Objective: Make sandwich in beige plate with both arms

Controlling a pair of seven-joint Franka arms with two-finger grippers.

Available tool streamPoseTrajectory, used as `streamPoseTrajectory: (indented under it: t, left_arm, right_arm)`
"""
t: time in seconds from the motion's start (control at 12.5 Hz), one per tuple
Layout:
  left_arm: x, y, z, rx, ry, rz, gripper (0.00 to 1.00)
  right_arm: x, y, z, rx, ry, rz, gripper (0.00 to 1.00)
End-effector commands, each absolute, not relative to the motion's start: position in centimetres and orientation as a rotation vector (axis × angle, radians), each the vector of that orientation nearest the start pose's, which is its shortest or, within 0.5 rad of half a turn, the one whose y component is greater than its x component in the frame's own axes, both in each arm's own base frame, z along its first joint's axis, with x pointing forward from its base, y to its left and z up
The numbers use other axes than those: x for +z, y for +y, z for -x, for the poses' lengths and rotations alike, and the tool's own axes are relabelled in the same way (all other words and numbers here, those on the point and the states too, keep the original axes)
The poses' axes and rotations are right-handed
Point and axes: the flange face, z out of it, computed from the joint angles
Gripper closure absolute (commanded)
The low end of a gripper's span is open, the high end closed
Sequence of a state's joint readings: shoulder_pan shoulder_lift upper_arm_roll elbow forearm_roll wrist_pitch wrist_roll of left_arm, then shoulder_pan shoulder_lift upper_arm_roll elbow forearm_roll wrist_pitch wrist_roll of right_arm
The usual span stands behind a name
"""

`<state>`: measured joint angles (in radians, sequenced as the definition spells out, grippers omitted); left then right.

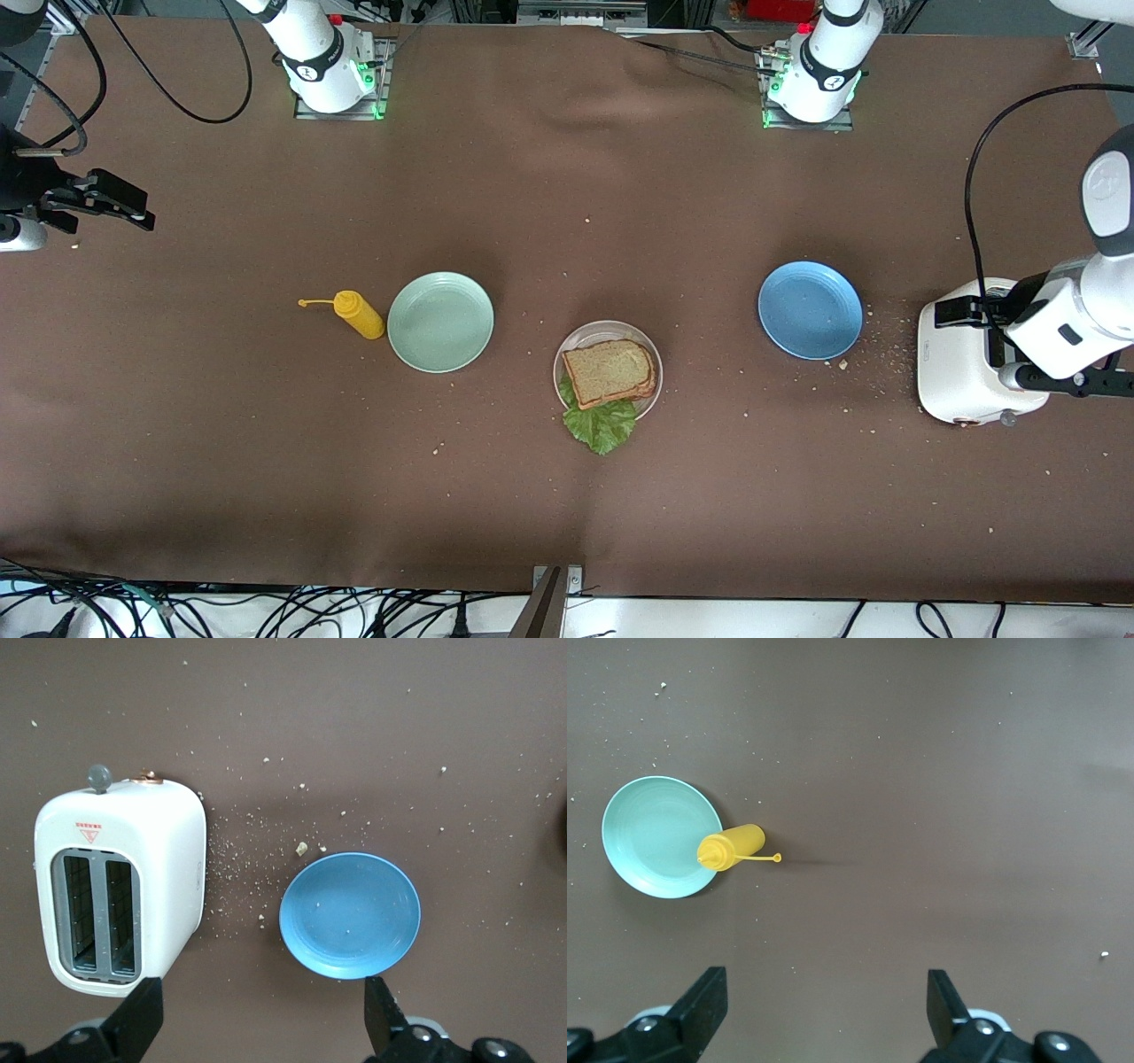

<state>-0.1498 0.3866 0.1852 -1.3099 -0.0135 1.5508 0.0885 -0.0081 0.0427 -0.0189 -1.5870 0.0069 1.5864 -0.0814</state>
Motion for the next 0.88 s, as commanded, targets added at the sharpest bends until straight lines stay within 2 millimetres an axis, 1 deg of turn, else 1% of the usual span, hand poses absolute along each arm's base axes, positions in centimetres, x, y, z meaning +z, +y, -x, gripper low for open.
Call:
streamPoseTrajectory:
  t: [0.0, 0.08, 0.16, 0.24, 0.32, 0.4, 0.56, 0.8]
  left_arm:
    - [54.7, 1.8, -59.7, 0.088, 0.085, 3.081, 0.0]
    - [55.3, 1.7, -59.1, 0.095, 0.09, 3.086, 0.0]
    - [55.8, 1.1, -58.6, 0.105, 0.109, 3.084, 0.0]
    - [57.0, -0.4, -57.7, 0.093, 0.164, 3.056, 0.0]
    - [57.9, 0.2, -56.6, 0.142, 0.156, 3.033, 0.0]
    - [58.5, 1.2, -56.3, 0.151, 0.118, 3.049, 0.0]
    - [59.5, 2.1, -55.3, 0.178, 0.091, 3.054, 0.0]
    - [59.8, 1.9, -55.1, 0.183, 0.055, 3.121, 0.0]
  right_arm:
    - [59.9, -1.6, -56.9, 0.069, -0.084, 3.133, 0.0]
    - [59.9, -1.7, -56.9, 0.069, -0.082, 3.132, 0.0]
    - [59.9, -1.7, -56.9, 0.069, -0.081, 3.132, 0.0]
    - [60.0, -1.6, -56.9, 0.067, -0.084, 3.134, 0.0]
    - [60.0, -1.5, -56.9, 0.067, -0.086, 3.134, 0.0]
    - [60.0, -1.5, -56.9, 0.064, -0.086, 3.132, 0.0]
    - [60.0, -1.5, -56.9, 0.067, -0.086, 3.132, 0.0]
    - [60.0, -1.6, -56.9, 0.062, -0.091, 3.132, 0.0]
